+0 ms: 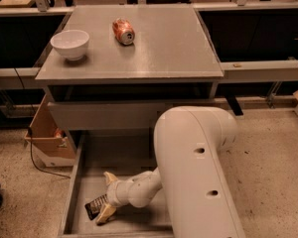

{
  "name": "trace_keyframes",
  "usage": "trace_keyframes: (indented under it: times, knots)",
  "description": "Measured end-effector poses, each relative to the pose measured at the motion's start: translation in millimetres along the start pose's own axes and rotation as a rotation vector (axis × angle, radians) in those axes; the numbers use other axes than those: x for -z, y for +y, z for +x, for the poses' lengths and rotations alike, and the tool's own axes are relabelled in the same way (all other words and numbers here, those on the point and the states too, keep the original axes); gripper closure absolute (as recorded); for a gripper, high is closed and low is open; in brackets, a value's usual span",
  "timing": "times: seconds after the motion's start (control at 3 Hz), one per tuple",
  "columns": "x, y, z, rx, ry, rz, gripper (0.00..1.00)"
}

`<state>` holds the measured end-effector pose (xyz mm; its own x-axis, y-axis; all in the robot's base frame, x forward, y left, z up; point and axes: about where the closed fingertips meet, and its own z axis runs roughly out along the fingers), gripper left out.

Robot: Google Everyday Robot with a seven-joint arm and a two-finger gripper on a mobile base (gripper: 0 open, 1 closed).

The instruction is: Pick rxbar chocolate from middle drawer and place on counter

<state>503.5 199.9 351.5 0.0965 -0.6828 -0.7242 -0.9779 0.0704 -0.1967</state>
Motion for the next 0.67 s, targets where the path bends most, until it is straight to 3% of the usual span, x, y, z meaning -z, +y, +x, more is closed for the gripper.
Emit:
trace_keyframes:
  times: [0.33,0.67]
  knots:
    - [-1.5,2.0,2.1,-0.005,-0.003,-0.002,0.15]
    - [0.0,3.9,3.7,-0.017,-0.002,-0.001,0.38]
